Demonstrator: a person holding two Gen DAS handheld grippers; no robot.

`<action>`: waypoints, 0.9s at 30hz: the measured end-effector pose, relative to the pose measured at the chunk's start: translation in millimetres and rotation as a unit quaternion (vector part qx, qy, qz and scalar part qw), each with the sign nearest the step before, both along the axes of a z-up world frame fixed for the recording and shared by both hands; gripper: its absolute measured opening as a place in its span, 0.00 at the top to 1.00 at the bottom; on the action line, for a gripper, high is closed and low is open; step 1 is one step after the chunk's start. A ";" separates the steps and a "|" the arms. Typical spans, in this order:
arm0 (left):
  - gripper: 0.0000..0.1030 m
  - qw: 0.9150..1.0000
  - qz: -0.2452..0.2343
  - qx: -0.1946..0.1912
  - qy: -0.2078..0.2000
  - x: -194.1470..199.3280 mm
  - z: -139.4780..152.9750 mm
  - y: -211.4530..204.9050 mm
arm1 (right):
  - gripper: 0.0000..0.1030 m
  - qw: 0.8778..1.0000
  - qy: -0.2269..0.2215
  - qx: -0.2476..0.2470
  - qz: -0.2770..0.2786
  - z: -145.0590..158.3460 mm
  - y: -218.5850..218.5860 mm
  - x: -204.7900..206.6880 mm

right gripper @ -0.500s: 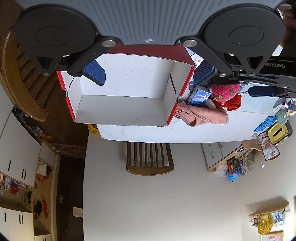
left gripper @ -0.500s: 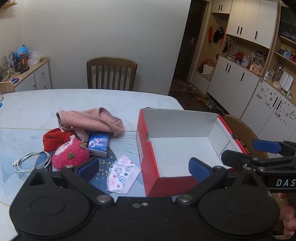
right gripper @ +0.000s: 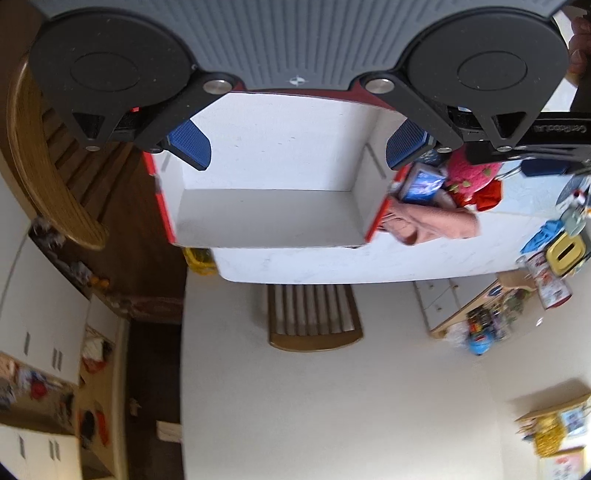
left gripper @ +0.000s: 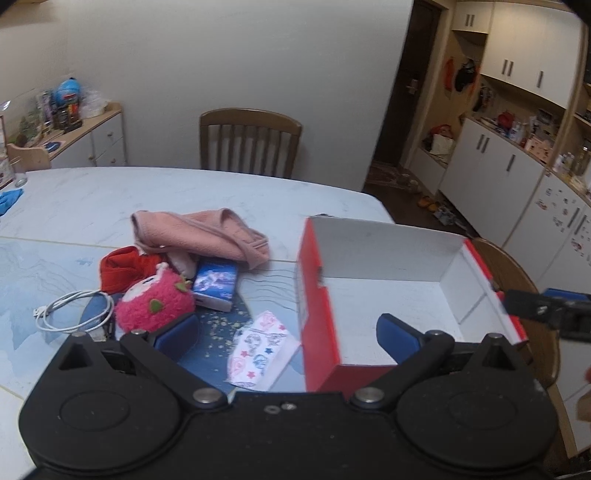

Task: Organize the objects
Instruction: 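Move the left gripper down onto the pink plush toy and close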

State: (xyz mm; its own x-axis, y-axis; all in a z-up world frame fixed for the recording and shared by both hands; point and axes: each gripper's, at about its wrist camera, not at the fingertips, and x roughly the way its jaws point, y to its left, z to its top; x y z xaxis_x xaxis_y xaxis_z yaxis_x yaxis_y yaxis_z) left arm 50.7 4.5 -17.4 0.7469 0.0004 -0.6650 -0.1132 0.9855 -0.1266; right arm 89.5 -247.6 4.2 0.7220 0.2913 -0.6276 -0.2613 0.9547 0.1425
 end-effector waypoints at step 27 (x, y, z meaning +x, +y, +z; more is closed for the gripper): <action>0.05 0.989 0.103 0.094 0.051 54.4 -61.6 77.5 | 0.06 0.992 0.080 -0.075 -0.056 -56.2 -73.2 82.7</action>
